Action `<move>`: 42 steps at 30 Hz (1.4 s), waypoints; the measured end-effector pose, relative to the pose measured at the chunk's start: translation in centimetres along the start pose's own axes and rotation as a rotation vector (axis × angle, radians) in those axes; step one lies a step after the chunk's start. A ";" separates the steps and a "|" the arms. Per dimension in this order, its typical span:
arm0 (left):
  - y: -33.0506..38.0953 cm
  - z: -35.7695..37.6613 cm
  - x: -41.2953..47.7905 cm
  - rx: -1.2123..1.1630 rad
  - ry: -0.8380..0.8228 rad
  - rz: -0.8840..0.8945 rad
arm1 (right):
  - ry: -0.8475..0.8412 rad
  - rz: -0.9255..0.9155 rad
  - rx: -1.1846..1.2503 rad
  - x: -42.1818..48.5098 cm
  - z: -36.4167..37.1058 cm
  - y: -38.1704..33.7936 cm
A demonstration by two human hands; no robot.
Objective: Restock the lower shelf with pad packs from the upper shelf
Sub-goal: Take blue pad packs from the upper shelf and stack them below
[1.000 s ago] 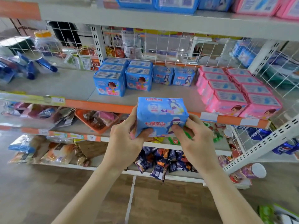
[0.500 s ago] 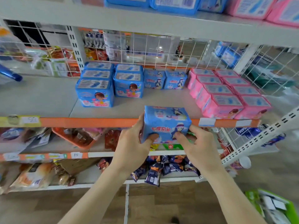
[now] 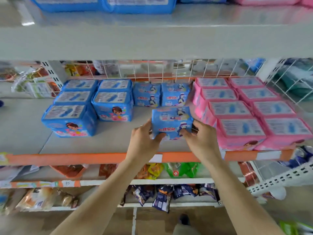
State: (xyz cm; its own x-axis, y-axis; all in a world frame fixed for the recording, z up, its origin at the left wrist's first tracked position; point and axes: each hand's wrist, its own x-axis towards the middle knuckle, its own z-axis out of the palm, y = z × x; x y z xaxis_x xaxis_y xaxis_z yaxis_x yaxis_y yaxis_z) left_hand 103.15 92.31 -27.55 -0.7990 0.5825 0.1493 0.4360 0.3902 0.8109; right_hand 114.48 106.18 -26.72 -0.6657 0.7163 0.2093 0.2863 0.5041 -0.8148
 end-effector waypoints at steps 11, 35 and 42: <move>0.6 6.4 8.1 0.040 -0.006 -0.127 | 0.002 0.125 -0.062 8.3 1.0 4.6; -5.1 9.1 13.9 0.192 0.077 0.030 | 0.213 0.167 -0.002 12.3 6.9 8.6; -4.3 9.1 13.4 0.387 0.059 -0.069 | 0.168 0.182 0.026 12.8 6.1 7.7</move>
State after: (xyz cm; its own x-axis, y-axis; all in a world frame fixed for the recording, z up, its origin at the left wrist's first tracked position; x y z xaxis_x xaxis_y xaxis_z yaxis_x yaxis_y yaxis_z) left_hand 94.33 104.95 -34.16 -0.8494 0.5079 0.1433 0.4954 0.6737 0.5484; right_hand 103.95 116.32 -33.64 -0.4803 0.8654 0.1426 0.3720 0.3483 -0.8604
